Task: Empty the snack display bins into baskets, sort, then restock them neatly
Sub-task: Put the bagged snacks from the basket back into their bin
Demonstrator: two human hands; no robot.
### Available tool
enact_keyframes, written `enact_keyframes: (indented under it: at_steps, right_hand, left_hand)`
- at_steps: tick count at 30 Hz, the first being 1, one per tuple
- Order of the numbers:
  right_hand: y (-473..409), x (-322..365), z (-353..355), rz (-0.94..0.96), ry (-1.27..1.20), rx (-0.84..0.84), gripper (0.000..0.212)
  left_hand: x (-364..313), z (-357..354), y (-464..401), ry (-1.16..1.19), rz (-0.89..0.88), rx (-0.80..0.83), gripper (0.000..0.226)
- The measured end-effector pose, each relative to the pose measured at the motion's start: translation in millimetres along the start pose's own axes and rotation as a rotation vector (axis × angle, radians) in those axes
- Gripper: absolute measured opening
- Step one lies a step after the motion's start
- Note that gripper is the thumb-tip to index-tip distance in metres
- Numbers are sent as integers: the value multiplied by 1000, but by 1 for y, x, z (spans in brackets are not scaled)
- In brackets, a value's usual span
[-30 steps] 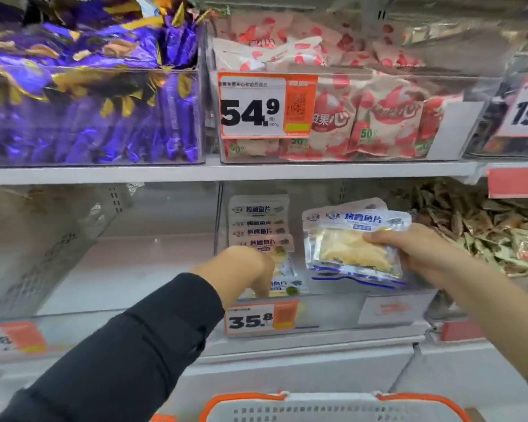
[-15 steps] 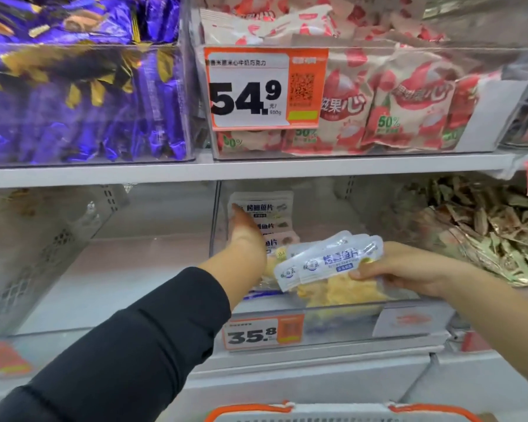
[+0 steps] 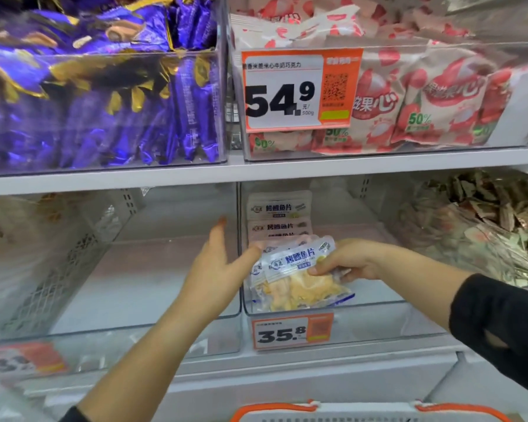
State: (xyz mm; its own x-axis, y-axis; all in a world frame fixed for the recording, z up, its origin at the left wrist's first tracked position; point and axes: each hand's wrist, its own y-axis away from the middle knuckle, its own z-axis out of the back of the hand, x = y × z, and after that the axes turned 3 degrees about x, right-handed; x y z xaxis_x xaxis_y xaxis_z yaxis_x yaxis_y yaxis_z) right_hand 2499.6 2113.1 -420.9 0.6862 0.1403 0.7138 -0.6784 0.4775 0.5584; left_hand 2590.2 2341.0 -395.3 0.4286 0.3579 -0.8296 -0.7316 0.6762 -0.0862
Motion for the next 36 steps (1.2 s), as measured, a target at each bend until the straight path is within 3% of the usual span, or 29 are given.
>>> enact_keyframes:
  at_steps: [2,4,7,11,13,18,21,24,27,32,34,36]
  right_hand:
    - [-2,3,-2,5,9,-17,22]
    - [-4,4,-3,25,10,-47,21]
    - [-9,7,-6,103,-24,-135,19]
    - [-18,14,-11,353,-149,-242,21]
    - [-22,16,-12,436,-62,-354,33]
    - [-15,9,-14,617,22,-394,30]
    - [-16,4,-10,702,283,-474,28]
    - [-13,1,-4,684,601,-502,49]
    - [-4,0,-3,721,690,-433,68]
    - [-4,1,-4,662,566,-351,64]
    - [-8,4,-5,617,519,-375,58]
    - [-13,6,-6,526,462,-440,65]
  left_hand:
    - [9,-4,-1,98,42,147,53]
    - [11,-4,-4,103,-1,187,40]
    - [12,-4,-4,96,-37,175,40]
    - [11,-3,-4,78,-18,163,43]
    - [11,-3,-4,63,-20,160,40]
    - [11,-4,-5,30,-28,155,44]
    - [12,-5,-4,17,-39,150,45]
    - [14,-4,-4,10,-56,151,48]
    - [14,-5,-5,0,-65,156,47]
    - [15,-6,-5,-6,-56,159,49]
    - [15,-6,-5,-9,-54,157,50]
    - [15,-5,-5,-15,-53,156,50]
